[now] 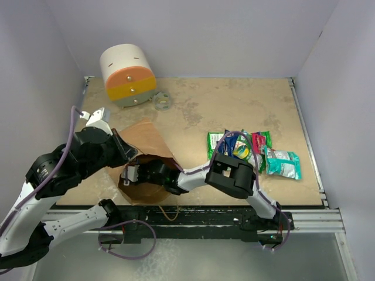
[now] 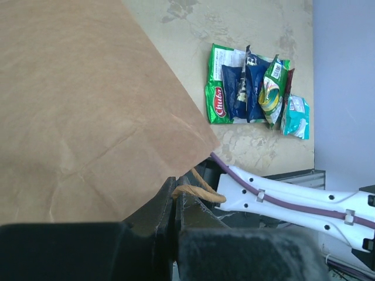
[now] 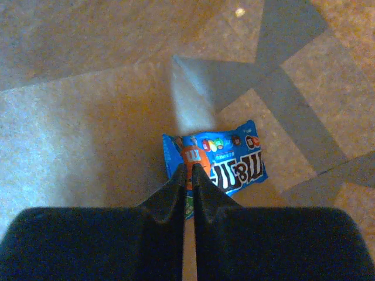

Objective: Take the snacks out of the paper bag

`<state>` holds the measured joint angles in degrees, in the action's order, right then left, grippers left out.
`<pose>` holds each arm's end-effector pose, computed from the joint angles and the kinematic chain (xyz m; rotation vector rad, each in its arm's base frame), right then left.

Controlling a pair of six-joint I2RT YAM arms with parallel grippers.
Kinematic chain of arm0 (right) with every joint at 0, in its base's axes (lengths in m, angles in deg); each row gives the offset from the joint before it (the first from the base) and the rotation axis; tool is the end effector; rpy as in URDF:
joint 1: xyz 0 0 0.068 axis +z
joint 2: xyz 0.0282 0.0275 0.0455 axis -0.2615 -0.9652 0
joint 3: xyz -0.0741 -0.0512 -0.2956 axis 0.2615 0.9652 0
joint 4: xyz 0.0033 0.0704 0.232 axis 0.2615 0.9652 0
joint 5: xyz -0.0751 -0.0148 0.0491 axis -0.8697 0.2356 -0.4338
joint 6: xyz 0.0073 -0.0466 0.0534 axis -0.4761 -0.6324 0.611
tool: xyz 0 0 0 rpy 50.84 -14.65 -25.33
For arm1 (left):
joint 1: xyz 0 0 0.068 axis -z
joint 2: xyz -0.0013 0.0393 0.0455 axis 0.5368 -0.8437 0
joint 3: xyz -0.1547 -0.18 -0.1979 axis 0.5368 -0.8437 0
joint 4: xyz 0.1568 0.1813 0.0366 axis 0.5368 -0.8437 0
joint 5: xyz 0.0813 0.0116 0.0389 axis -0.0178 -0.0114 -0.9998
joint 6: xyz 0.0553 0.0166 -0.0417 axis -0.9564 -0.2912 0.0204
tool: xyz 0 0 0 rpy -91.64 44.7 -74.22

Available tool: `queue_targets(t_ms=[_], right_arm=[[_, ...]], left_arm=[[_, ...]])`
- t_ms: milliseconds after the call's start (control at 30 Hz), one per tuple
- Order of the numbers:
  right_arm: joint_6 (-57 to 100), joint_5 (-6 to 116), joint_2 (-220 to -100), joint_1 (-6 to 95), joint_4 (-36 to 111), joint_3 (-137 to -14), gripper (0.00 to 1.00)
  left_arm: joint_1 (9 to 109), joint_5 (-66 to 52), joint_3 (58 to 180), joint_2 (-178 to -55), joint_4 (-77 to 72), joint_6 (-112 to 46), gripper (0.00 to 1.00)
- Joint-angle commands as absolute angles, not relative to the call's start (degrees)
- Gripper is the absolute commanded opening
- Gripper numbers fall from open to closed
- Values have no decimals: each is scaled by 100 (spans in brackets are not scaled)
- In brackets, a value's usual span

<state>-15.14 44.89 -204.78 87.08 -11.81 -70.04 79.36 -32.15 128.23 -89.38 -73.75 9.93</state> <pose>0.1586 0.4781 0.1884 -1.3155 1.1132 0.5126 0.0673 -0.0474 0.4343 -0.3235 2.2324 -0.6800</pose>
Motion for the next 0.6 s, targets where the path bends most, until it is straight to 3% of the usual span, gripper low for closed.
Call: queue_targets(t_ms=[0,100,433,567], right_arm=[[-1391,4065,-19869,8631,-1388,-7010,6],[-1388,3979,-19537,8626,-1331,-6732,0],[-738,3803,-18849,8634,-733,-6268,0],[3,3673,-18987,8642,-757,-6143,20]], left_arm=[[7922,-3547,12844,-8773,-7460,1028,0],[7918,-3783,12662,-8660,-7608,1259,0],[7923,-3882,12518,-8728,-7377,1338,0],[7923,-3729,12449,-8799,-7139,1322,0]])
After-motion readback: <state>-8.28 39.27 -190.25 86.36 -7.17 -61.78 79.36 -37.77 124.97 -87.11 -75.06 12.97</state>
